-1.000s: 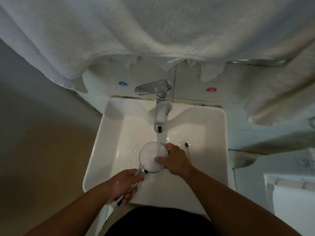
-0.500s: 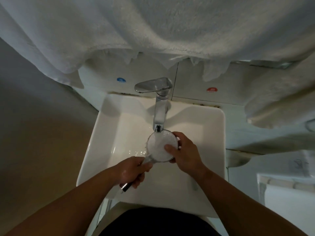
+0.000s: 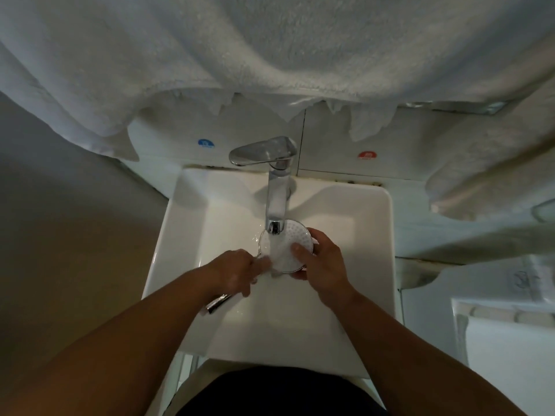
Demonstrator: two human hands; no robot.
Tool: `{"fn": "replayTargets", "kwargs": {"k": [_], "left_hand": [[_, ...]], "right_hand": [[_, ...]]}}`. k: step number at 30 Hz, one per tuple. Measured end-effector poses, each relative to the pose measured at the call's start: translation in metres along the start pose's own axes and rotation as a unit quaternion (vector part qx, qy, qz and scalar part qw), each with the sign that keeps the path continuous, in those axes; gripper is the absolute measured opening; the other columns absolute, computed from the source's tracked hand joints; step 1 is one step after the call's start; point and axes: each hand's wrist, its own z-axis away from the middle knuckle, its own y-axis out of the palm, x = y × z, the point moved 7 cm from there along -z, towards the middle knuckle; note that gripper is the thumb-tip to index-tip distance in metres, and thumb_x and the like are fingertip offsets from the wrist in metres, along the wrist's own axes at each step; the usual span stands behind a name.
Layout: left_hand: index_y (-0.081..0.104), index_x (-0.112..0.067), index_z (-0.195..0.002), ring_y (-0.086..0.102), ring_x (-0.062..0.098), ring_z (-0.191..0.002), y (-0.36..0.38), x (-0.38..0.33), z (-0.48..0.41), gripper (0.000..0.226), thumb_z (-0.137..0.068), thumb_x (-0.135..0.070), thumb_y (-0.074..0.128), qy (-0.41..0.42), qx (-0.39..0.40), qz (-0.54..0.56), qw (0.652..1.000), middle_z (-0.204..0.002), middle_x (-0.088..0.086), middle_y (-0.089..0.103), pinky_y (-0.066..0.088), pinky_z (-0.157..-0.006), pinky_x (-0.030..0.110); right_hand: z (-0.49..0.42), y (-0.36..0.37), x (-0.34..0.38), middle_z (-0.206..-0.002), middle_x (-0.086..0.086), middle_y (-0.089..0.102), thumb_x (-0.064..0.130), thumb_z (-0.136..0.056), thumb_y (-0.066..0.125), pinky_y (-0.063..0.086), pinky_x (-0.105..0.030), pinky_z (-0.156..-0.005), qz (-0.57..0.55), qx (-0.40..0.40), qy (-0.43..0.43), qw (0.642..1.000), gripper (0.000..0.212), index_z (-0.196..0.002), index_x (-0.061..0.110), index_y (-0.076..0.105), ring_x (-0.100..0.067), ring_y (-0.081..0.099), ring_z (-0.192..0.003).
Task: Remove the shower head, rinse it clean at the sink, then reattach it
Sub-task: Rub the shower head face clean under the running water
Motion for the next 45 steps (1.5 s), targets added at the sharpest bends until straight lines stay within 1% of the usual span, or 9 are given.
{"fn": "replayTargets", "kwargs": {"k": [4, 9, 13, 16, 23, 31, 36, 41, 45], "left_hand": [[0.049, -0.011, -0.1, 0.052, 0.018, -0.048, 0.014, 0.031, 0.034, 0.024, -0.104, -0.034, 0.05, -0.011, 0.114, 0.254, 0.96, -0.075, 0.009, 0.062, 0.042, -0.044, 0.027], [0.053, -0.012, -0.093, 0.048, 0.012, -0.038, 0.013, 0.036, 0.046, 0.038, -0.102, -0.049, 0.048, -0.022, 0.063, 0.079, 0.995, -0.066, 0.007, 0.056, 0.044, -0.041, 0.025], [0.054, -0.018, -0.082, 0.052, 0.009, -0.032, 0.011, 0.033, 0.055, 0.042, -0.1, -0.056, 0.047, -0.027, 0.03, -0.025, 0.999, -0.056, 0.001, 0.059, 0.044, -0.042, 0.02], [0.053, -0.022, -0.079, 0.052, 0.006, -0.034, 0.013, 0.026, 0.054, 0.04, -0.1, -0.056, 0.046, -0.016, -0.006, -0.085, 0.996, -0.055, -0.004, 0.057, 0.042, -0.047, 0.018], [0.052, -0.028, -0.077, 0.056, 0.008, -0.058, 0.017, 0.041, 0.048, 0.037, -0.099, -0.057, 0.048, -0.012, -0.059, -0.062, 0.996, -0.07, -0.007, 0.058, 0.038, -0.053, 0.019], [0.05, -0.025, -0.072, 0.051, 0.007, -0.053, 0.017, 0.035, 0.047, 0.038, -0.098, -0.053, 0.053, 0.01, -0.081, -0.028, 0.996, -0.066, -0.005, 0.055, 0.037, -0.051, 0.02], [0.058, -0.012, -0.088, 0.047, 0.012, -0.033, 0.021, 0.039, 0.049, 0.04, -0.098, -0.051, 0.055, -0.03, -0.042, 0.109, 0.993, -0.057, 0.001, 0.053, 0.044, -0.036, 0.027], [0.058, -0.011, -0.09, 0.047, 0.016, -0.034, 0.025, 0.046, 0.053, 0.043, -0.096, -0.054, 0.055, -0.038, -0.024, 0.107, 0.993, -0.057, 0.002, 0.052, 0.044, -0.037, 0.027], [0.055, -0.018, -0.084, 0.047, 0.012, -0.033, 0.021, 0.049, 0.059, 0.037, -0.097, -0.053, 0.054, -0.026, -0.025, 0.105, 0.994, -0.058, 0.003, 0.053, 0.043, -0.037, 0.027]], "right_hand": [[0.003, 0.01, -0.02, -0.118, -0.014, 0.065, 0.017, -0.091, 0.074, 0.062, -0.044, -0.061, 0.015, 0.0, 0.047, 0.999, 0.031, -0.119, 0.019, 0.058, -0.03, 0.069, -0.093], [0.011, 0.042, -0.017, -0.109, 0.007, 0.06, 0.047, -0.067, 0.09, 0.06, -0.036, -0.06, 0.184, 0.049, 0.024, 0.981, 0.071, -0.124, 0.031, 0.05, -0.017, 0.065, -0.091], [-0.002, 0.055, 0.001, -0.103, 0.002, 0.065, 0.078, -0.076, 0.063, 0.049, -0.035, -0.081, 0.423, 0.016, -0.045, 0.905, 0.064, -0.114, 0.027, 0.056, -0.023, 0.062, -0.096], [-0.007, 0.057, 0.006, -0.102, -0.007, 0.071, 0.073, -0.094, 0.033, 0.049, -0.039, -0.082, 0.52, -0.026, -0.052, 0.852, 0.058, -0.102, 0.022, 0.059, -0.033, 0.067, -0.1], [0.011, 0.079, 0.016, -0.126, -0.006, 0.051, 0.079, -0.087, 0.039, 0.05, -0.036, -0.088, 0.58, 0.069, -0.188, 0.79, 0.072, -0.136, 0.028, 0.05, -0.023, 0.056, -0.111], [-0.005, 0.038, 0.019, -0.1, -0.012, 0.072, 0.057, -0.095, 0.022, 0.036, -0.03, -0.074, 0.42, -0.069, -0.077, 0.902, 0.066, -0.108, 0.013, 0.07, -0.035, 0.065, -0.101], [0.027, 0.033, -0.025, -0.093, -0.009, 0.073, 0.072, -0.091, 0.042, 0.062, -0.044, -0.068, 0.219, -0.019, 0.004, 0.976, 0.055, -0.11, 0.022, 0.057, -0.031, 0.073, -0.073], [0.033, 0.003, 0.013, -0.074, -0.005, 0.07, 0.066, -0.097, 0.039, 0.048, -0.037, -0.072, 0.54, -0.023, -0.132, 0.831, 0.054, -0.077, 0.019, 0.057, -0.03, 0.068, -0.077], [0.078, 0.021, 0.123, -0.078, -0.004, 0.072, 0.028, -0.097, 0.061, 0.053, -0.033, -0.07, 0.48, -0.073, -0.446, 0.752, 0.02, -0.084, 0.017, 0.072, -0.026, 0.065, -0.07]]}}
